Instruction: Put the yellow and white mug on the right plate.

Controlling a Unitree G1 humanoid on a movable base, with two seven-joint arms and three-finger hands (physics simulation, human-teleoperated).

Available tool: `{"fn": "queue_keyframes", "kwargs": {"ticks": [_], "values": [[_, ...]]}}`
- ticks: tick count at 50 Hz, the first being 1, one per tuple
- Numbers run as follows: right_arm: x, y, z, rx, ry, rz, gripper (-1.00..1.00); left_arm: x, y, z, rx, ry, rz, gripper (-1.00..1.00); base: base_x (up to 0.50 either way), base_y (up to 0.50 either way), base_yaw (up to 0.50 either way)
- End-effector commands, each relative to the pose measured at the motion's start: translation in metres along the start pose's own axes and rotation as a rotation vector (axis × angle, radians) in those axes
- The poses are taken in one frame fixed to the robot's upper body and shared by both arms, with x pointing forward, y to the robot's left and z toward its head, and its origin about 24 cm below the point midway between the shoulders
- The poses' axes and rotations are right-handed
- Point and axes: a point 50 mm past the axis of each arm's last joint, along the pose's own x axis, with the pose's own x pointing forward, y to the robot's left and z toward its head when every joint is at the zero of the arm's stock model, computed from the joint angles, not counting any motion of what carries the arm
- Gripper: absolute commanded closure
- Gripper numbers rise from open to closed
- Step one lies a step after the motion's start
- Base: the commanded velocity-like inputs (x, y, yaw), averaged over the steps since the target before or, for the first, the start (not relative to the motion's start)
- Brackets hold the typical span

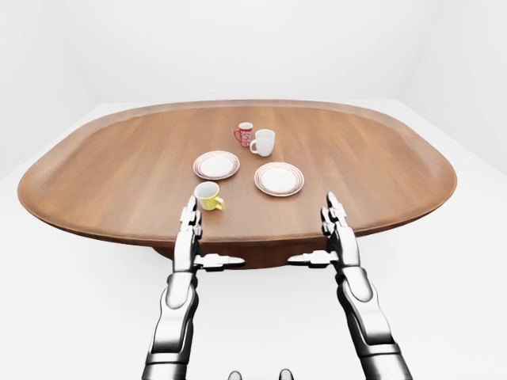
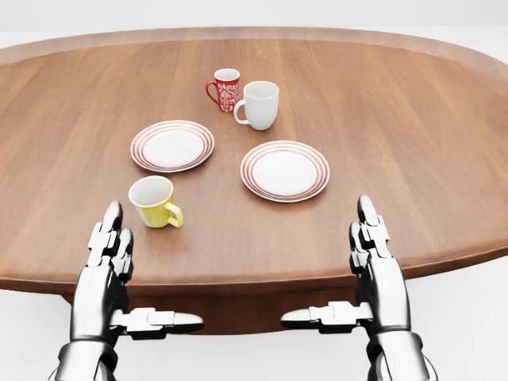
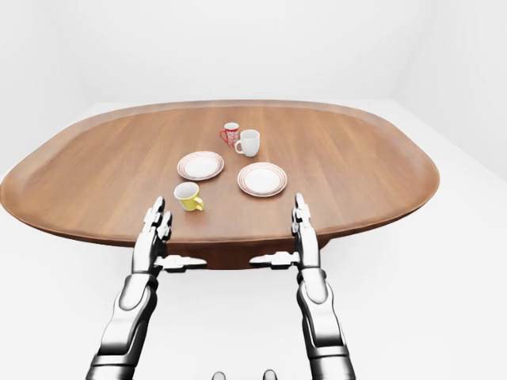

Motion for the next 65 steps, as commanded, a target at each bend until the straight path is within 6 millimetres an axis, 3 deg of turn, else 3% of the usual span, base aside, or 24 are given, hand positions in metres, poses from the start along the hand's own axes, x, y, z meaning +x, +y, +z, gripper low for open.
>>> {"fn": "queue_keyframes", "kwargs": {"ticks": [1,5,11,17,21,40,58,65], "values": [[-0.004,-0.006,0.010,-0.018,0.022,-0.001,-1.00,-0.006,0.006,0.011,0.013,0.031,-0.022,-1.00,0.00,0.00,0.00],[-0.004,-0.007,0.021,-0.026,0.000,-0.004,-1.00,-0.007,0.007,0.033,0.018,-0.053,-0.032,-1.00,0.00,0.00,0.00],[-0.006,-0.009,0.065,-0.033,-0.188,-0.005,-1.00,-0.014,0.010,0.085,0.034,-0.277,-0.040,-1.00,0.00,0.00,0.00],[-0.012,-0.012,0.100,-0.030,-0.342,-0.005,-1.00,-0.026,0.013,0.125,0.042,-0.457,-0.043,-1.00,0.00,0.00,0.00],[-0.014,-0.013,0.107,-0.025,-0.371,-0.003,-1.00,-0.031,0.013,0.141,0.063,-0.532,-0.053,-1.00,0.00,0.00,0.00],[-0.019,-0.009,0.114,-0.041,-0.407,0.040,-1.00,-0.033,0.010,0.141,0.066,-0.538,-0.064,-1.00,0.00,0.00,0.00],[-0.021,-0.008,0.112,-0.043,-0.397,0.066,-1.00,-0.034,0.010,0.139,0.062,-0.526,-0.070,-1.00,0.50,0.04,0.00],[-0.021,-0.010,0.112,-0.050,-0.395,0.060,-1.00,-0.034,0.009,0.138,0.060,-0.523,-0.072,-1.00,0.32,0.01,0.49]]}}
